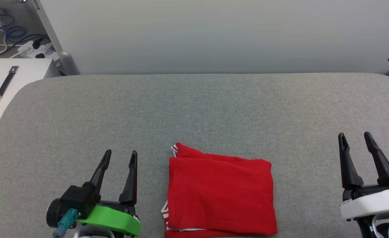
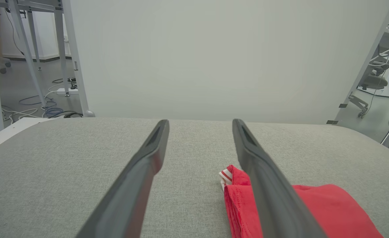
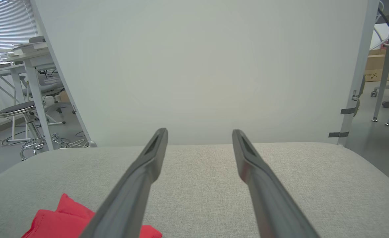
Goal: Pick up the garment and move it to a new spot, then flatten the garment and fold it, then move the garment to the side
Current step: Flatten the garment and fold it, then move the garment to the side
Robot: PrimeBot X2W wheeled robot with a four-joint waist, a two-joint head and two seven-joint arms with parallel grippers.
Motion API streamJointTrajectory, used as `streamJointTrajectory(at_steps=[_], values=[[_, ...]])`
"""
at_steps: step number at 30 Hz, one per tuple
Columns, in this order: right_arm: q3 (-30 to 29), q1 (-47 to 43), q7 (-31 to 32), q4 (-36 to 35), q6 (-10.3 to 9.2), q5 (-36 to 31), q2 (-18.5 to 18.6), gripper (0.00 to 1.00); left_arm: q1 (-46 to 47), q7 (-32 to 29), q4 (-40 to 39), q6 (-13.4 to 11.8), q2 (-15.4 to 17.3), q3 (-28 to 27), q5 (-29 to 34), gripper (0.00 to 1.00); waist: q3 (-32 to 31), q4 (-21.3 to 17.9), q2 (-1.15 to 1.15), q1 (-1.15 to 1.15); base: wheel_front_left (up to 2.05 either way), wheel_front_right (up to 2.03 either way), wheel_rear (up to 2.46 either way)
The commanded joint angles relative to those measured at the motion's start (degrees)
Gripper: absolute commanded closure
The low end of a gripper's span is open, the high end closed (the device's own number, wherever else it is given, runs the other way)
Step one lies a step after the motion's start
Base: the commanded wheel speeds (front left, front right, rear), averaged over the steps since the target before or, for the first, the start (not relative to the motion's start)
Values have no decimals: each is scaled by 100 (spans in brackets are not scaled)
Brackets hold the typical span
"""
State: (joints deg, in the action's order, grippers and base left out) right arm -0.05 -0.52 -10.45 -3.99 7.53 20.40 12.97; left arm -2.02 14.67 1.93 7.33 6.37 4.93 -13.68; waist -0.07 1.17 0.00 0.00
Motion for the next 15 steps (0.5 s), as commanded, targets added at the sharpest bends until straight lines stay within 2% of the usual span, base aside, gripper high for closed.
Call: streamJointTrajectory(at_steps=[1,9,15], values=[[-43,-116,-105,-46,-4,-64,-66,0,-94,33,-5,15,-29,-13,-58,0,28,-45,0,0,0,0,0],[-117,-482,-359,143,-4,-221,-356,0,-179,33,73,15,-62,-4,-142,0,16,-25,0,0,0,0,0],[-67,-489,-411,293,-4,-229,-387,0,-191,33,121,15,-73,58,-119,0,-17,21,0,0,0,0,0]])
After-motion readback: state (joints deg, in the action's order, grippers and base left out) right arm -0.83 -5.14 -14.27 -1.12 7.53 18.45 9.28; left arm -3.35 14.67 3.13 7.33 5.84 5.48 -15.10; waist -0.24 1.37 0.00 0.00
